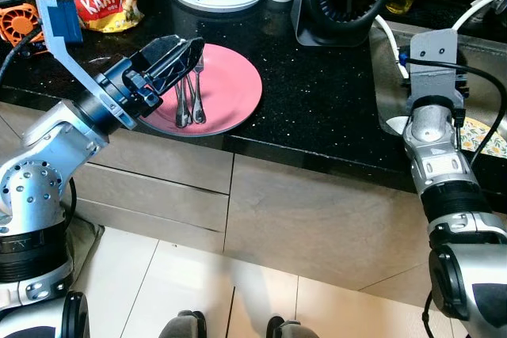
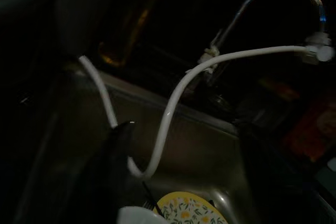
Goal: Kitchen organization
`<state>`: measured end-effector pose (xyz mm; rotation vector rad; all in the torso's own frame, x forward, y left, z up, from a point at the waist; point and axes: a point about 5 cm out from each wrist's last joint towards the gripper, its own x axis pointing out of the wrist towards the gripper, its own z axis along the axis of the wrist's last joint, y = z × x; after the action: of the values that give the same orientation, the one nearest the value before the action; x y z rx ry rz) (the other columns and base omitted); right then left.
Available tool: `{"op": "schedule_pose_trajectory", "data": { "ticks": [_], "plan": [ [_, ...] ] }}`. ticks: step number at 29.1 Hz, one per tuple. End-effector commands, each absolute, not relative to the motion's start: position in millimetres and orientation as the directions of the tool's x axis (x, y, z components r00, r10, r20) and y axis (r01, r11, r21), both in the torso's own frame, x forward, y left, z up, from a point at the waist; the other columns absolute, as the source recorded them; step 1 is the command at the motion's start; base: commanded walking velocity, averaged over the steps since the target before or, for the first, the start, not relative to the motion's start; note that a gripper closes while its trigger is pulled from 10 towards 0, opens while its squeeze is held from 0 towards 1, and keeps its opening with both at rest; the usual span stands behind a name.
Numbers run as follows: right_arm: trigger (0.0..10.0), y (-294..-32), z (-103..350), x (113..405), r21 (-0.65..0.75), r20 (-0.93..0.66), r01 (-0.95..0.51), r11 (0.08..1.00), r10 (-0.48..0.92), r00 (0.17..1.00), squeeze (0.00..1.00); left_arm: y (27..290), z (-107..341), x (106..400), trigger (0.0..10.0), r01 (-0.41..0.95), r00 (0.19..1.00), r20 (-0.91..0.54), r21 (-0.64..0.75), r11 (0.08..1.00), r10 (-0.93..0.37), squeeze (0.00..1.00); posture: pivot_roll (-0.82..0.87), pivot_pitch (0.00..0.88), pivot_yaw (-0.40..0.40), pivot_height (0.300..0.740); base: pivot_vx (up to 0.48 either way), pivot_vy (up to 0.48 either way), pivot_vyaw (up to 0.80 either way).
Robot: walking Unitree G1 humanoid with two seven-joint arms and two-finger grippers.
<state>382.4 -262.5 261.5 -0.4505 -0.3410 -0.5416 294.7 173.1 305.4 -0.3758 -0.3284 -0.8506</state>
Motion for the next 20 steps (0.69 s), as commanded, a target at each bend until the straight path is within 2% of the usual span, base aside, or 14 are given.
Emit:
{"op": "schedule_pose_trajectory", "data": {
  "ticks": [1,4,5,6,7,8,9,10,13,14,15,17,18,20],
  "plan": [
    [10.0,-264.5,261.8,381.5,-0.28,0.431,0.576,0.768,-0.435,0.79,1.0,170.2,302.8,295.8,10.0,0.767,0.626,0.423,-0.181,0.615,-0.656,0.0,0.12,0.164,-0.024,0.74,0.0,0.0,0.0],
    [10.0,-254.6,265.0,381.7,-0.18,0.444,0.499,0.848,-0.383,0.81,1.0,170.7,302.2,299.2,10.0,0.743,0.65,0.417,-0.172,0.647,-0.635,0.0,0.12,0.158,-0.022,0.74,0.0,0.0,0.0],
    [10.0,-254.6,265.0,381.7,-0.18,0.444,0.499,0.848,-0.383,0.81,1.0,170.7,302.2,299.2,10.0,0.743,0.65,0.417,-0.172,0.647,-0.635,0.0,0.12,0.158,-0.022,0.74,0.0,0.0,0.0],
    [10.0,-242.6,266.6,381.6,-0.101,0.452,0.393,0.914,-0.31,0.836,0.94,172.8,302.4,302.5,10.0,0.716,0.676,0.406,-0.164,0.678,-0.616,0.0,0.12,0.152,-0.019,0.74,0.0,0.0,0.0],
    [10.0,-231.6,268.1,380.4,-0.032,0.466,0.284,0.958,-0.237,0.852,0.21,175.3,302.6,306.3,10.0,0.684,0.704,0.391,-0.147,0.714,-0.593,0.0,0.11,0.147,-0.018,0.74,0.0,0.0,0.0],
    [10.0,-231.6,268.1,380.4,-0.032,0.466,0.284,0.958,-0.237,0.852,0.21,175.3,302.6,306.3,10.0,0.684,0.704,0.391,-0.147,0.714,-0.593,0.0,0.11,0.147,-0.018,0.74,0.0,0.0,0.0],
    [10.0,-223.0,269.6,378.1,0.035,0.482,0.186,0.982,-0.18,0.858,0.0,177.6,303.1,309.9,10.0,0.654,0.728,0.379,-0.134,0.745,-0.571,0.0,0.11,0.143,-0.019,0.74,0.0,0.0,0.0],
    [10.0,-214.3,271.6,374.6,0.094,0.5,0.078,0.993,-0.115,0.858,0.0,180.1,304.0,313.6,10.0,0.613,0.757,0.367,-0.114,0.782,-0.54,0.0,0.11,0.137,-0.02,0.74,0.0,0.0,0.0],
    [10.0,-207.2,275.3,370.7,0.142,0.523,-0.015,0.99,-0.062,0.85,0.0,182.4,305.2,316.6,10.0,0.577,0.782,0.357,-0.106,0.81,-0.51,0.0,0.11,0.131,-0.022,0.74,0.0,0.0,0.0],
    [10.0,-197.9,279.7,366.5,0.174,0.545,-0.126,0.977,0.011,0.839,0.0,185.4,306.5,319.3,10.0,0.531,0.809,0.351,-0.094,0.842,-0.471,0.0,0.11,0.131,-0.021,0.74,0.0,0.0,0.0],
    [10.0,-197.9,279.7,366.5,0.174,0.545,-0.126,0.977,0.011,0.839,0.0,185.4,306.5,319.3,10.0,0.531,0.809,0.351,-0.094,0.842,-0.471,0.0,0.11,0.131,-0.021,0.74,0.0,0.0,0.0],
    [10.0,-172.0,289.8,357.9,0.147,0.582,-0.348,0.926,0.204,0.787,0.0,197.2,307.4,326.2,10.0,0.401,0.873,0.341,-0.095,0.911,-0.349,0.0,0.11,0.123,-0.029,0.74,0.0,0.0,0.0],
    [10.0,-172.0,289.8,357.9,0.147,0.582,-0.348,0.926,0.204,0.787,0.0,197.2,307.4,326.2,10.0,0.401,0.873,0.341,-0.095,0.911,-0.349,0.0,0.11,0.123,-0.029,0.74,0.0,0.0,0.0],
    [10.0,-143.9,296.7,350.3,0.058,0.591,-0.514,0.856,0.385,0.709,0.0,218.4,305.4,331.5,10.0,0.22,0.927,0.331,-0.101,0.97,-0.176,0.0,0.12,0.118,-0.037,0.74,0.0,0.0,0.0]
  ]
}}
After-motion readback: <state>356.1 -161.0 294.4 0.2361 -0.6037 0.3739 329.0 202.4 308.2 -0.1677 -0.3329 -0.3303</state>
